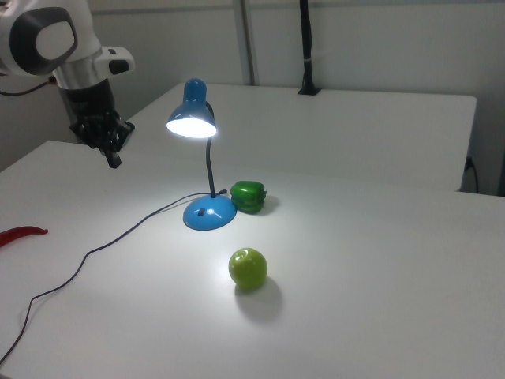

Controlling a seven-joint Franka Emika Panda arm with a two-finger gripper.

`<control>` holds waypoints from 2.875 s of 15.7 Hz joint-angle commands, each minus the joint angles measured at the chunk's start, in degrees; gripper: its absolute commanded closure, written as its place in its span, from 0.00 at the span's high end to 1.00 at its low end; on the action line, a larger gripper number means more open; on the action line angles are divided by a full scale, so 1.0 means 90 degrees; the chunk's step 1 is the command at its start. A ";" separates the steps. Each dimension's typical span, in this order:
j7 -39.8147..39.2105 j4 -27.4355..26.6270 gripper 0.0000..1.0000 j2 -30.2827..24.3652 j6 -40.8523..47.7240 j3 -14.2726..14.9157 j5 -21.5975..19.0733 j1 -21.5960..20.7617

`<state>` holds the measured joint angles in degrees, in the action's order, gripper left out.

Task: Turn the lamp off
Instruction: 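Move the gripper from rest toward the blue lamp base, then lower the gripper over the switch on the blue lamp base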

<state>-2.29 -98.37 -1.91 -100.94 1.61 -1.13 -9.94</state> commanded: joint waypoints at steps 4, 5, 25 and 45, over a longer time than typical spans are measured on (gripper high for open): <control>-0.0224 -0.0173 0.00 0.0357 -0.0843 0.0026 -0.0070 0.0001; -0.0224 -0.0183 0.00 0.0426 -0.0980 0.0026 -0.0050 0.0001; -0.0136 -0.0778 0.00 0.1608 -0.3813 0.0045 0.0047 0.0050; 0.0099 -0.1814 0.00 0.2408 -0.7434 0.0123 0.0047 0.0070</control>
<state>-2.47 -116.07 17.52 -163.59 1.85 -1.01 -9.08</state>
